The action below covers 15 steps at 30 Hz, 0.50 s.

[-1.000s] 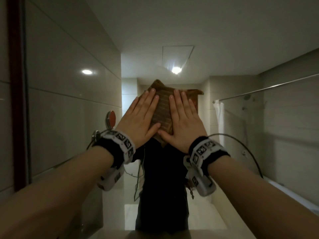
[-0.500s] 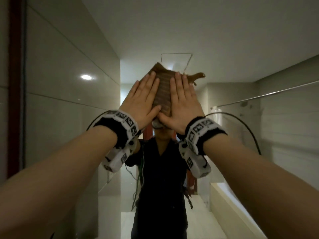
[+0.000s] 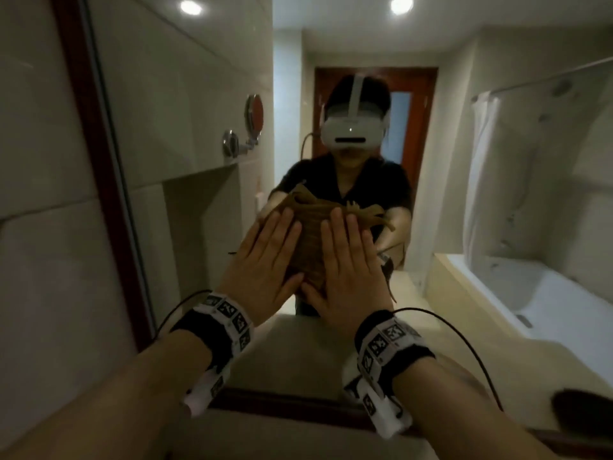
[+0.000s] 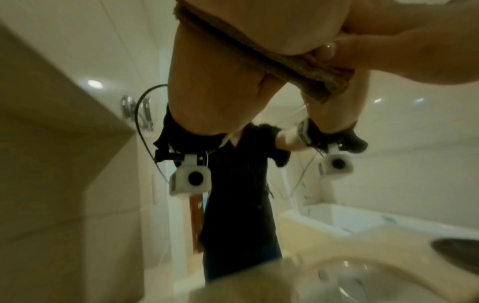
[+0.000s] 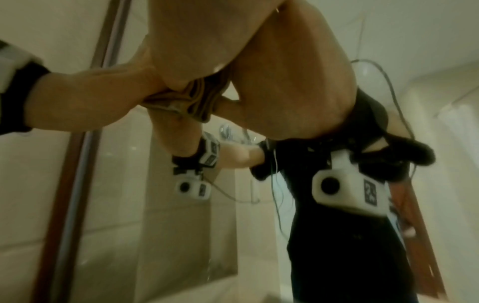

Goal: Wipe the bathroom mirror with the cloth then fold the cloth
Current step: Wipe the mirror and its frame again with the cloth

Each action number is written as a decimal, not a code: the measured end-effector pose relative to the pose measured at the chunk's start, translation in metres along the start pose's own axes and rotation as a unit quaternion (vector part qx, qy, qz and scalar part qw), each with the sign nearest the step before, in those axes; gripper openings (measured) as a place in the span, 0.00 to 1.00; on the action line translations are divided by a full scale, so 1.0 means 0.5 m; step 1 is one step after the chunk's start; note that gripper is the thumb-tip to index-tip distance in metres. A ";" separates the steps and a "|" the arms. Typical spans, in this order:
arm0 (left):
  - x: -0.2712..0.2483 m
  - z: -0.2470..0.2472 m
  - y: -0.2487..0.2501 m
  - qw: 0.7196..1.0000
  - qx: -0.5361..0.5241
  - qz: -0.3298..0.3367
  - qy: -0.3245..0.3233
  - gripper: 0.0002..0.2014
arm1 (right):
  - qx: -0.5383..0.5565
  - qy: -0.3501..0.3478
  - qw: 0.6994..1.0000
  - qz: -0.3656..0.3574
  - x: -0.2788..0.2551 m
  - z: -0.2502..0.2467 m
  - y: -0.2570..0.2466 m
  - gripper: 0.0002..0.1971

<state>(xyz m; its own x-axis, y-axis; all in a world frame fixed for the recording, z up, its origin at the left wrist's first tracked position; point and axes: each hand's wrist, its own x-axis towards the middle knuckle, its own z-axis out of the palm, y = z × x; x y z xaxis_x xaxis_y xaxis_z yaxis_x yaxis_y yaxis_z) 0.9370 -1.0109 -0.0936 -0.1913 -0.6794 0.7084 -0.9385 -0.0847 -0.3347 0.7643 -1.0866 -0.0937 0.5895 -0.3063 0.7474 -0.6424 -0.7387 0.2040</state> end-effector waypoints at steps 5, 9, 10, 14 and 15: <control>-0.259 0.142 0.029 0.992 -0.043 -0.030 -0.111 0.39 | 0.035 -0.084 0.995 -0.030 -0.177 0.167 -0.155 0.43; -0.465 0.220 0.044 0.971 -0.063 -0.035 -0.226 0.37 | 0.064 -0.185 0.979 -0.053 -0.316 0.270 -0.275 0.43; -0.511 0.233 0.045 0.967 -0.063 -0.032 -0.244 0.36 | 0.060 -0.209 0.974 -0.054 -0.346 0.290 -0.301 0.43; -0.601 0.251 0.049 0.965 -0.067 -0.038 -0.250 0.37 | 0.045 -0.258 0.965 -0.026 -0.402 0.328 -0.373 0.41; -0.600 0.250 0.053 0.965 -0.070 -0.048 -0.247 0.37 | 0.042 -0.256 0.966 -0.013 -0.402 0.328 -0.383 0.41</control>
<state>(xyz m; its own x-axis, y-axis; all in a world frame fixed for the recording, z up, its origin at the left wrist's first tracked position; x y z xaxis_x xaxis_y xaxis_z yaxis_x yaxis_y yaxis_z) 1.0055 -0.9005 -0.3927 0.0263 -0.9412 0.3369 -0.9814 -0.0885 -0.1704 0.8492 -0.9818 -0.3868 0.7837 -0.5275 0.3280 -0.5948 -0.7895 0.1515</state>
